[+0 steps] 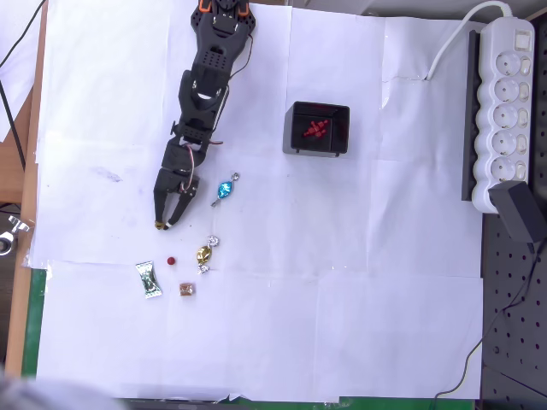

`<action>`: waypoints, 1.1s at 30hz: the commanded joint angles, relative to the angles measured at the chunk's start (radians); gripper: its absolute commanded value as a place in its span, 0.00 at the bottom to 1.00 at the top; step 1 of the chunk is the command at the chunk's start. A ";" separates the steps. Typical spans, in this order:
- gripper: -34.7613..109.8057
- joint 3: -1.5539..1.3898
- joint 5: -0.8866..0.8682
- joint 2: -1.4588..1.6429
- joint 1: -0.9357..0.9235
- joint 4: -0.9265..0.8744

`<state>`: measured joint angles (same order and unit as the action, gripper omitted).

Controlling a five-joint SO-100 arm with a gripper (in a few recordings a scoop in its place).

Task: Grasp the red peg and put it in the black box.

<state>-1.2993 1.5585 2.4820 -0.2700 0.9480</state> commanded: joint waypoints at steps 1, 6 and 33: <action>0.27 -0.026 0.002 -0.026 -0.002 -0.031; 0.28 -0.044 -0.002 -0.021 0.009 -0.023; 0.34 -0.253 0.011 0.058 0.037 -0.071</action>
<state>-1.4864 1.5493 2.5495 -0.2362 0.8713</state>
